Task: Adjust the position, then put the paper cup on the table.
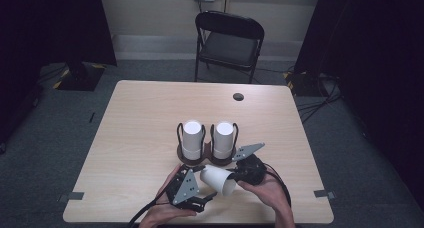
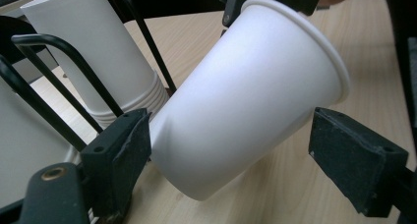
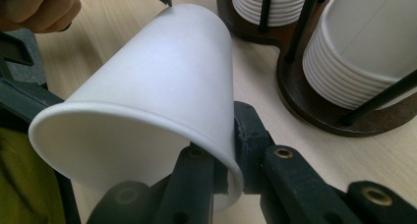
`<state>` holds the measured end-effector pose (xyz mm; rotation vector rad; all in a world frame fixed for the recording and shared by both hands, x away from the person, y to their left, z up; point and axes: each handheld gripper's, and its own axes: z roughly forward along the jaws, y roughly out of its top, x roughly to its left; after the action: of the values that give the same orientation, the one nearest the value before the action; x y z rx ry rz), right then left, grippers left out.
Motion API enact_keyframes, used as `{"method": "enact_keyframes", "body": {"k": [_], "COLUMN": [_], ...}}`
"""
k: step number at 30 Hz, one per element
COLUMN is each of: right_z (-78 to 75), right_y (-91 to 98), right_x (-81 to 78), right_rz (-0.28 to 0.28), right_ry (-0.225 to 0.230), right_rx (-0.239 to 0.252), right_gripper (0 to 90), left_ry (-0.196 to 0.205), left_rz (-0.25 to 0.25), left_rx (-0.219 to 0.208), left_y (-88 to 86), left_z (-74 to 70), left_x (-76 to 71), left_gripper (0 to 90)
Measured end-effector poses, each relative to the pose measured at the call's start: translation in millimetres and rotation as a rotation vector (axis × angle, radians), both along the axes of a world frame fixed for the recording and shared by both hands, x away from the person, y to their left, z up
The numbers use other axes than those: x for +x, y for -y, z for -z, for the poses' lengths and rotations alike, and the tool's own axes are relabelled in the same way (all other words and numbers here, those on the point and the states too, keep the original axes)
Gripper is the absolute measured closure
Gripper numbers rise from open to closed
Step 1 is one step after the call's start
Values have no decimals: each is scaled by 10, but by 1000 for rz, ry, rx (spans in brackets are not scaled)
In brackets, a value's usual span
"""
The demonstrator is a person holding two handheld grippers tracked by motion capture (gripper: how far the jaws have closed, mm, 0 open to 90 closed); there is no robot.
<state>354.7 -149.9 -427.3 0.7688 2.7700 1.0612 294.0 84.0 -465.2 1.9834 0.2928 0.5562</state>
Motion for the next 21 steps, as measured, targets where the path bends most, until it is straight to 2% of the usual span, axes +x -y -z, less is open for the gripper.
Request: {"method": "enact_keyframes", "body": {"k": [4,5,7,11,17,19,21], "right_z": [1,-7,-11,-27,-29,-22,-14], "right_y": [-13,-20,-29,-20,-21,-35,-57], "right_x": [0,4,14,38,66,76,90], "right_rz": [-19,-26,-31,-31,-34,-43,-48], "right_ry": [-14,-17,-25,-40,-49,-58,-65], "right_rx": [-13,-22,-35,-47,-41,-52,-60], "right_gripper": [862,865,866,866,868,869,870], "left_ry": [12,23,25,62,76,87,93], "left_rz": [24,45,47,52,73,85,92], "left_rx": [10,20,25,46,64,99,115], "left_y": [18,28,40,66,92,122,147], "left_z": [1,4,10,25,6,11,20], "left_x": [-17,-24,-27,-23,-11,-11,-4], "left_gripper": [177,192,205,204,212,210,196]}}
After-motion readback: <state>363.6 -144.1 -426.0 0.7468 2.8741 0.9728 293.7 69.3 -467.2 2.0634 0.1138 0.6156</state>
